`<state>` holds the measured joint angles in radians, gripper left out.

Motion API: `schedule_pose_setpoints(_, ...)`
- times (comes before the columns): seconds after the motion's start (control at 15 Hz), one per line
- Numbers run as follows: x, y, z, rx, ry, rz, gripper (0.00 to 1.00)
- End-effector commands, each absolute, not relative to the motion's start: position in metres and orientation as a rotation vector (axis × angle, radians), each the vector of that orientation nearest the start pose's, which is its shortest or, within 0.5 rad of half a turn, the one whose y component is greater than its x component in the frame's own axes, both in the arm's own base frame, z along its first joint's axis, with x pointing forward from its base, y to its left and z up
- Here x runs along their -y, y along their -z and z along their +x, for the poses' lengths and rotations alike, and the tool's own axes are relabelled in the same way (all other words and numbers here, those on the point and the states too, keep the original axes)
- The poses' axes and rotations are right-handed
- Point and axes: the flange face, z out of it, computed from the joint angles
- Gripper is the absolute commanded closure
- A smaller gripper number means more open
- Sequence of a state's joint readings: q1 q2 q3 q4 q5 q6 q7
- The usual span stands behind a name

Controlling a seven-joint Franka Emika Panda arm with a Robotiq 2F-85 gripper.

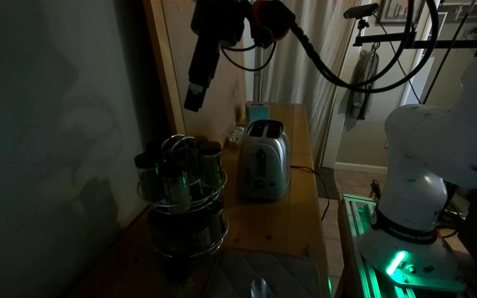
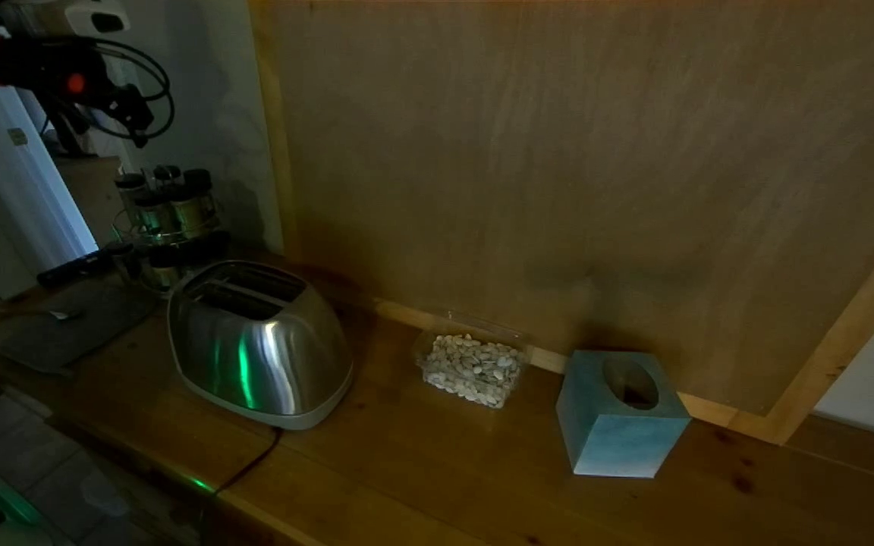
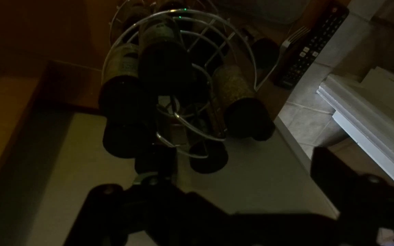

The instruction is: Put the container lying on the seasoning rack in an upright position

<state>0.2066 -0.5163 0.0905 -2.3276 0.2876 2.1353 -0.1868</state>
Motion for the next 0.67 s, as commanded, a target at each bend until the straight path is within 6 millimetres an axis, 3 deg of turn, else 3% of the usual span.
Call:
schedule_pose_setpoints(0.0, -0.127, -0.598, 0.389, 0.523, 0.502, -2.817, 0.00)
schedule_pose_setpoints(0.27, -0.116, -0.622, 0.371, 0.542, 0.475, -2.814, 0.00)
schedule_pose_setpoints(0.6, -0.110, -0.639, 0.345, 0.602, 0.370, -2.840, 0.00)
